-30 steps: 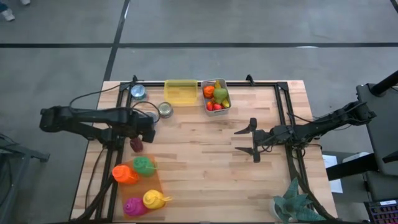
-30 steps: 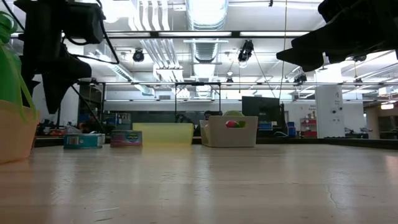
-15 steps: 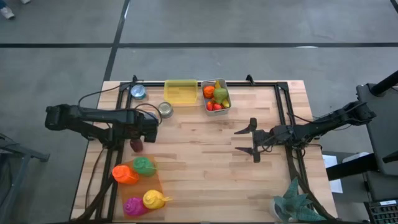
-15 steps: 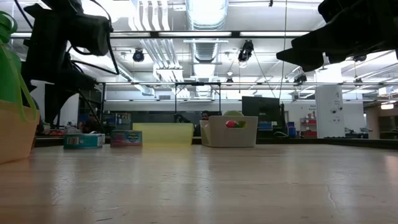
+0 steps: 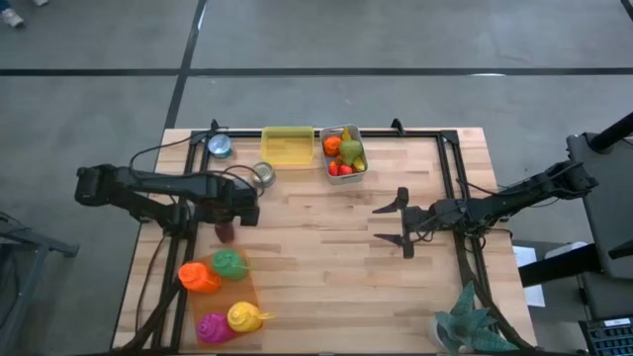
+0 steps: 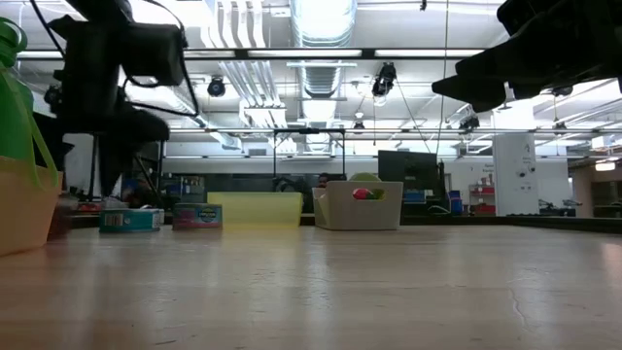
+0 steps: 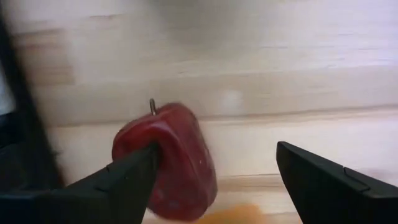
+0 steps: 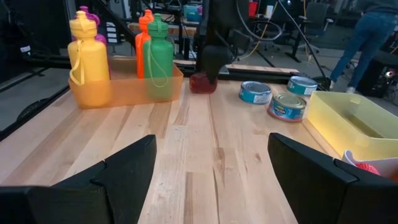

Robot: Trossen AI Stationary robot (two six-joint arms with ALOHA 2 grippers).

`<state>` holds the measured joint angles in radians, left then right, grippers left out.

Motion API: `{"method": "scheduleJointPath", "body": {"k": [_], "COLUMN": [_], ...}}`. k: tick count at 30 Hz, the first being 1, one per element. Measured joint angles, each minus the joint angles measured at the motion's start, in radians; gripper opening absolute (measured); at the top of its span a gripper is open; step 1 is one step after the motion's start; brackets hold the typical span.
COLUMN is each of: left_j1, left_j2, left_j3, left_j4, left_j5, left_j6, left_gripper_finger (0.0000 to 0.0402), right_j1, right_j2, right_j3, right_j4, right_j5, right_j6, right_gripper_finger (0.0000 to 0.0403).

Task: Pick & Place Food Item
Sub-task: Put the apple into the gray bin

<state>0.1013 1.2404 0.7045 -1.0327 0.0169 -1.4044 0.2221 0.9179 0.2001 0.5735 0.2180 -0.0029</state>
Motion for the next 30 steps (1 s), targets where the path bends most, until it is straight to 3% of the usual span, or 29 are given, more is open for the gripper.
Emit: {"method": "scheduleJointPath", "body": {"k": [4, 11, 13, 19, 30], "left_j1": [-0.002, -0.015, -0.016, -0.026, -0.094], "left_j2": [0.002, 0.002, 0.002, 0.014, 0.165], "left_j3": [0.035, 0.078, 0.079, 0.075, 0.077], "left_j4": [0.140, 0.146, 0.127, 0.027, 0.092], "left_j5": [-0.061, -0.133, -0.134, -0.129, -0.128], "left_j6": [0.146, 0.291, 0.284, 0.052, 0.156], "left_gripper_finger": [0.0324, 0.0324, 0.0324, 0.0324, 0.0324], "right_j1": [0.000, 0.000, 0.000, 0.000, 0.000], "right_j2": [0.000, 0.000, 0.000, 0.000, 0.000], "right_j3": [0.000, 0.000, 0.000, 0.000, 0.000], "right_j4": [0.000, 0.000, 0.000, 0.000, 0.000], "right_j5": [0.000, 0.000, 0.000, 0.000, 0.000], "right_j6": [0.001, 0.000, 0.002, 0.002, 0.001], "right_gripper_finger": [0.0306, 0.0306, 0.0306, 0.0306, 0.0306]}}
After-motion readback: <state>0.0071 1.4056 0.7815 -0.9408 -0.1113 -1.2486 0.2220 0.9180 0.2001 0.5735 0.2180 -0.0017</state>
